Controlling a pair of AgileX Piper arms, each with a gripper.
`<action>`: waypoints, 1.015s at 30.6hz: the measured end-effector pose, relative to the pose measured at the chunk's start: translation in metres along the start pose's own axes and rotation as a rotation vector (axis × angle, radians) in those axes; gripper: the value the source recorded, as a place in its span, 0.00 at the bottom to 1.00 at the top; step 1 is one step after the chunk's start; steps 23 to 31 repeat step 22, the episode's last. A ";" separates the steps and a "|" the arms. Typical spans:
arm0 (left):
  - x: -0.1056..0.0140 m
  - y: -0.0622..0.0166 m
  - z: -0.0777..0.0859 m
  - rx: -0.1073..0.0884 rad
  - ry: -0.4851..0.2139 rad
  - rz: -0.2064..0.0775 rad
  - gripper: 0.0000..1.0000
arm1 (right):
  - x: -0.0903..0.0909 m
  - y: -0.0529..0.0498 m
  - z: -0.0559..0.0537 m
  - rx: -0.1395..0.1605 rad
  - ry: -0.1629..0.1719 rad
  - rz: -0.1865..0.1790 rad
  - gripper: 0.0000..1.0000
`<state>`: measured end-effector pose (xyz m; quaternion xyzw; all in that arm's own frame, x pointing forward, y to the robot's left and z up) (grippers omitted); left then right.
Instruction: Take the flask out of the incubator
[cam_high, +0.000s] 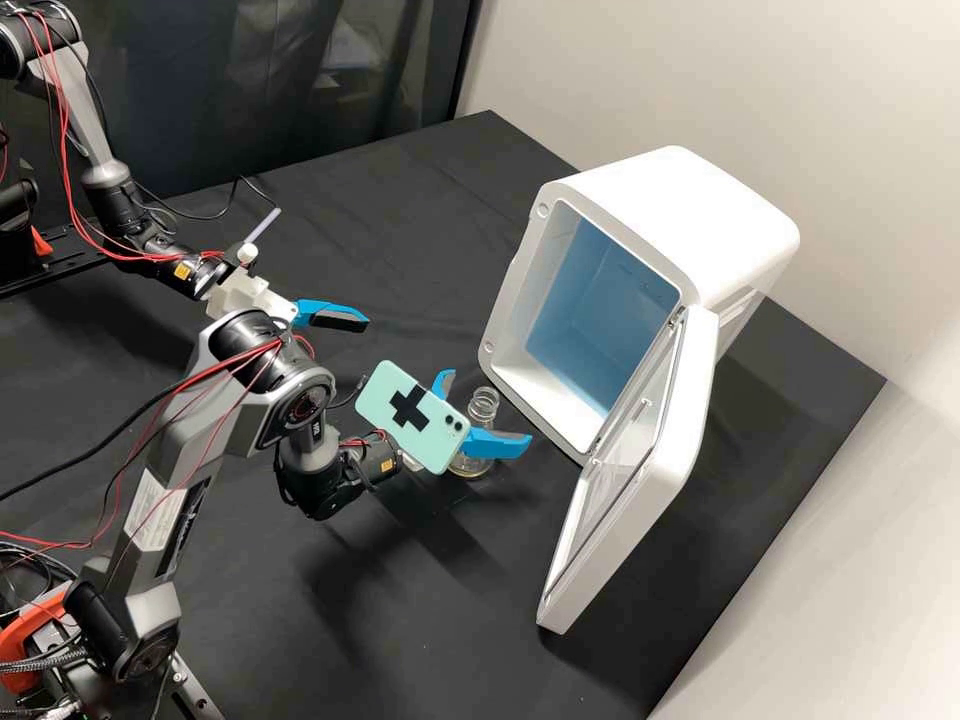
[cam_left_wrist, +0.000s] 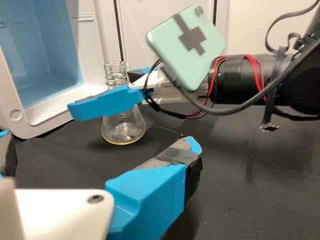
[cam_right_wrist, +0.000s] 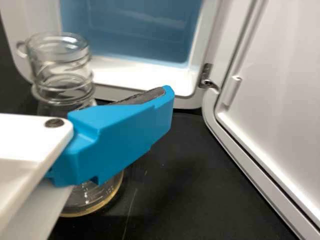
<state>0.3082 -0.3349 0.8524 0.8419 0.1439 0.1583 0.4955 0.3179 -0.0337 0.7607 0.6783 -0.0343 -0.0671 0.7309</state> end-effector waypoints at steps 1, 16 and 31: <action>0.000 0.0000 0.000 -0.002 0.002 0.000 1.00 | -0.001 0.003 0.000 0.020 0.001 0.009 1.00; 0.000 -0.0046 -0.001 -0.003 0.000 0.046 1.00 | -0.006 0.011 -0.002 0.074 0.019 0.021 1.00; -0.003 -0.0032 -0.002 -0.070 -0.011 0.102 1.00 | -0.006 0.011 -0.002 0.074 0.019 0.021 1.00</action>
